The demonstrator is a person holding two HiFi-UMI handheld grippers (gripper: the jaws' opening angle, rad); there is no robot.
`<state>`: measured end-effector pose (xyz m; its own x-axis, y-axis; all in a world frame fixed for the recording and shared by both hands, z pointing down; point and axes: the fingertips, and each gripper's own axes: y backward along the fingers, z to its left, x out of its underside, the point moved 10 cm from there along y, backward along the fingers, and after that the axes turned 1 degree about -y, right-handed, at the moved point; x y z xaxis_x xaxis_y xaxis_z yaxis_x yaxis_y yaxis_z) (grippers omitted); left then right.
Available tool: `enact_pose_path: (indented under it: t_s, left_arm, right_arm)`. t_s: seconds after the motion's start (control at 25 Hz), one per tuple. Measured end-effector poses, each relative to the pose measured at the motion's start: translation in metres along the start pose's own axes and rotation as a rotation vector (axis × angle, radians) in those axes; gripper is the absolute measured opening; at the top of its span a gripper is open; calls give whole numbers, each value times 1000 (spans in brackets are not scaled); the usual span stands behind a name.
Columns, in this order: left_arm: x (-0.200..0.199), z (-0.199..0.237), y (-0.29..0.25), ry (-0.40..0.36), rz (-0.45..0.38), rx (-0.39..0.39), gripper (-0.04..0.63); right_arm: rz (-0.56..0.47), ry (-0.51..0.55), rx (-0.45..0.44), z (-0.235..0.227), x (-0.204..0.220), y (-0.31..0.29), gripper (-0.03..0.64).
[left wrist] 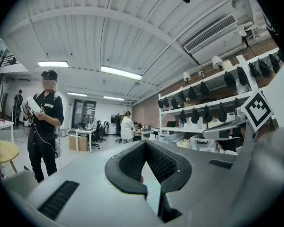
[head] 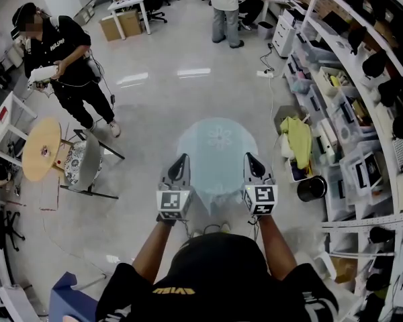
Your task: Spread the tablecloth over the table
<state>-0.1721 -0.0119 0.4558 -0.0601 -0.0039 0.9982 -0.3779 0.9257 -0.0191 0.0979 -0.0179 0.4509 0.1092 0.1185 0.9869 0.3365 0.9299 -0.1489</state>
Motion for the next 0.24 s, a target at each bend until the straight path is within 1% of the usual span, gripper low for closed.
enact_pose_path:
  t_s: [0.24]
  left_arm:
    - [2,9,5,0,0,-12,17]
  right_arm:
    - [2,11,-8,8,-1,-3,2]
